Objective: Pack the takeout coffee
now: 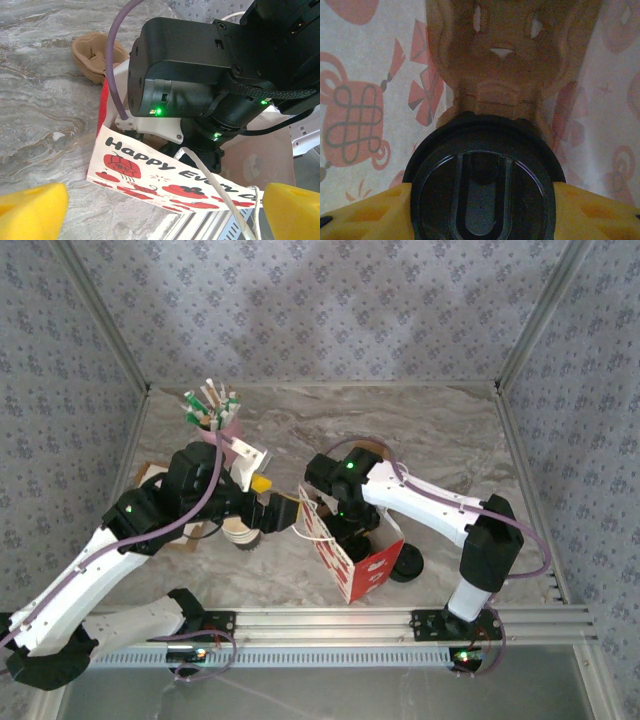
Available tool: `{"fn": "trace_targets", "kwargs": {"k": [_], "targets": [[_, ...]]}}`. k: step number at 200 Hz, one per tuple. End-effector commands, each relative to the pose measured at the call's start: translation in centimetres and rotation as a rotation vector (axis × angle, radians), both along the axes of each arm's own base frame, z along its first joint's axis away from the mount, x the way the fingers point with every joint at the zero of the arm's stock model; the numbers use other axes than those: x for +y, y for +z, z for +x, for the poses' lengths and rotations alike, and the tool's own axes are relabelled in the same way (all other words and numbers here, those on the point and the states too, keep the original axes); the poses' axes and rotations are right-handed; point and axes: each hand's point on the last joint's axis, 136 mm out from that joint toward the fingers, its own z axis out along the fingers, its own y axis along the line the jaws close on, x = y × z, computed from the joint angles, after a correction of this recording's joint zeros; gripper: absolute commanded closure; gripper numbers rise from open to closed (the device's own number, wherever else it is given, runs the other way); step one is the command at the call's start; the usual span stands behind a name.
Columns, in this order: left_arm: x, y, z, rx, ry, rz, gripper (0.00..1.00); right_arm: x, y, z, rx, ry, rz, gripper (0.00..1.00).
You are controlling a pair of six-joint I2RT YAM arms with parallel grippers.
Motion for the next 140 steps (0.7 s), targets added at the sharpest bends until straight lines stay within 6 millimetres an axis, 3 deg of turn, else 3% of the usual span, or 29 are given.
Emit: {"fn": "trace_targets", "kwargs": {"k": [1,140], "targets": [[0.1,1.6,-0.2,-0.041,-0.011,-0.018,0.01,-0.3,-0.6,-0.5,0.039,0.005,-0.013,0.38],[0.0,1.8,-0.1,-0.042,-0.011,-0.018,0.01,-0.5,-1.8,-0.3,0.061,-0.007,-0.015,0.38]]}}
